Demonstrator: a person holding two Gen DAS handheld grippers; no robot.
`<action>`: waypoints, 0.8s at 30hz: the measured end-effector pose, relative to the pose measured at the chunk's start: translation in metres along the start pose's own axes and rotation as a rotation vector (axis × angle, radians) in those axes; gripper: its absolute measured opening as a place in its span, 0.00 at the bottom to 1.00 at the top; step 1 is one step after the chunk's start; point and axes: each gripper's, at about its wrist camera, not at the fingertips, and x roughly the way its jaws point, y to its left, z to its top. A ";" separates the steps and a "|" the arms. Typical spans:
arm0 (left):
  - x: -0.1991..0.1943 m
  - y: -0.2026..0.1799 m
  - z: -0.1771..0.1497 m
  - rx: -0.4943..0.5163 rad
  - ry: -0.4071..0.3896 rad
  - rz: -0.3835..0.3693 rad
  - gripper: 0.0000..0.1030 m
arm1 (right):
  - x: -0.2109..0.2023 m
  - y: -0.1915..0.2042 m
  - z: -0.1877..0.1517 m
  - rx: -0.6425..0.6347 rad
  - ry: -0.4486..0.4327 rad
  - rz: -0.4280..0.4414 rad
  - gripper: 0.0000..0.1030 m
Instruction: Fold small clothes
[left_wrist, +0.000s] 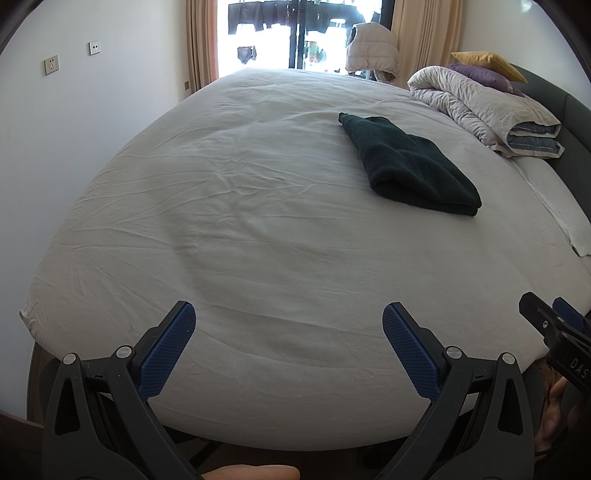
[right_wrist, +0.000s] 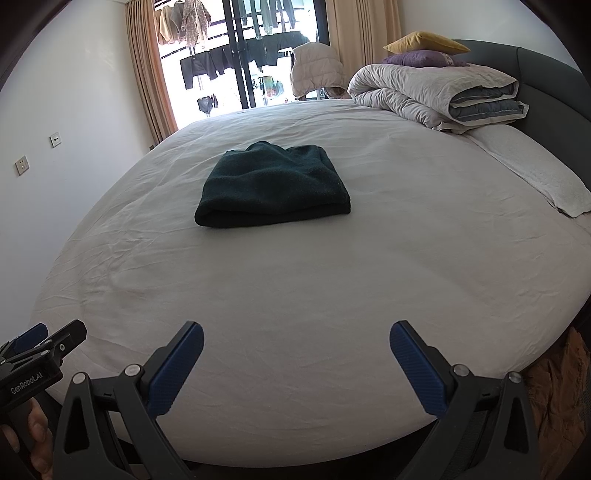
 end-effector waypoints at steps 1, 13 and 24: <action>0.000 0.000 0.000 0.001 0.000 0.001 1.00 | 0.000 0.000 0.000 0.001 0.000 0.000 1.00; 0.001 0.001 0.000 0.001 -0.001 -0.001 1.00 | 0.000 0.000 0.000 0.004 0.003 0.000 1.00; 0.001 0.001 -0.002 0.006 -0.002 0.004 1.00 | 0.001 0.001 -0.001 0.010 0.005 0.001 1.00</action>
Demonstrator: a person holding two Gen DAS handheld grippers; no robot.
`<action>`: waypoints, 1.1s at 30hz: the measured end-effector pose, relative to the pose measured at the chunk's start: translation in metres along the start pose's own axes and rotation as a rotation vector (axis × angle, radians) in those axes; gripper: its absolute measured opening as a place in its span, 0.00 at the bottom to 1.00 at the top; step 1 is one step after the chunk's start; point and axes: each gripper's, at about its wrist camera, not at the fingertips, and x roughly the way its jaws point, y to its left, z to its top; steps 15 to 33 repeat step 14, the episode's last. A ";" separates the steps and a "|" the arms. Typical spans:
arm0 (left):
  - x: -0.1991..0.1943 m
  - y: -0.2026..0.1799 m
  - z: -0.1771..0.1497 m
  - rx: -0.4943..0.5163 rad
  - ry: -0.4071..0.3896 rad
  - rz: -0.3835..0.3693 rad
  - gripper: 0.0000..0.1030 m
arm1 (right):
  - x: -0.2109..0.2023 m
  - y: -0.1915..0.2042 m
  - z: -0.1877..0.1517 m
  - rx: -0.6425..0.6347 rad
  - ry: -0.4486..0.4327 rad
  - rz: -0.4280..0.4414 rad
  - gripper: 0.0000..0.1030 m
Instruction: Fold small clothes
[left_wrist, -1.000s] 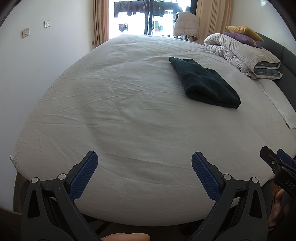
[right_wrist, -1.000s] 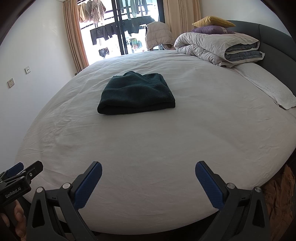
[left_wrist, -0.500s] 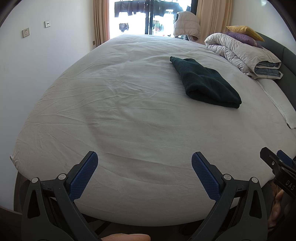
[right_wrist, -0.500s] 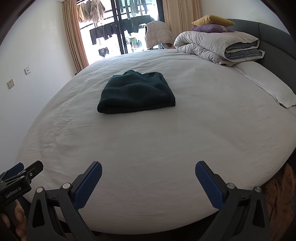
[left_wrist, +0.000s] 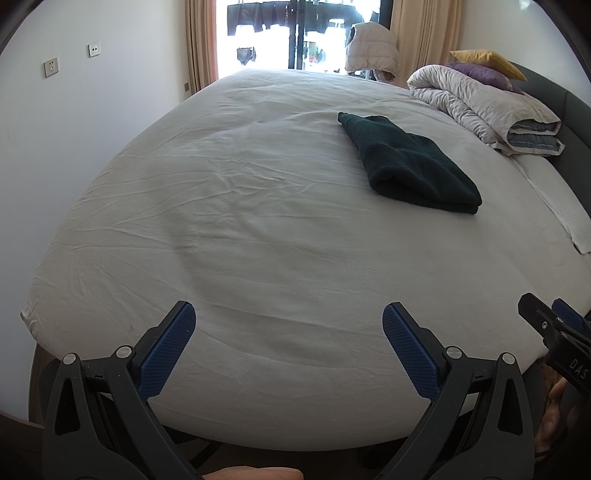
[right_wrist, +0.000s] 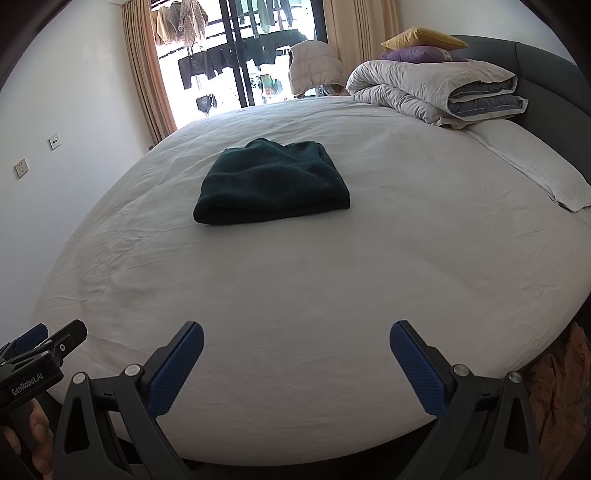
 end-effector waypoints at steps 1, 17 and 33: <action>0.000 0.000 0.000 0.001 0.000 0.001 1.00 | 0.000 0.000 0.000 0.001 0.000 0.000 1.00; 0.002 -0.004 -0.003 0.010 -0.007 0.012 1.00 | 0.002 0.003 -0.003 0.011 0.005 0.004 1.00; 0.002 -0.004 -0.003 0.010 -0.007 0.012 1.00 | 0.002 0.003 -0.003 0.011 0.005 0.004 1.00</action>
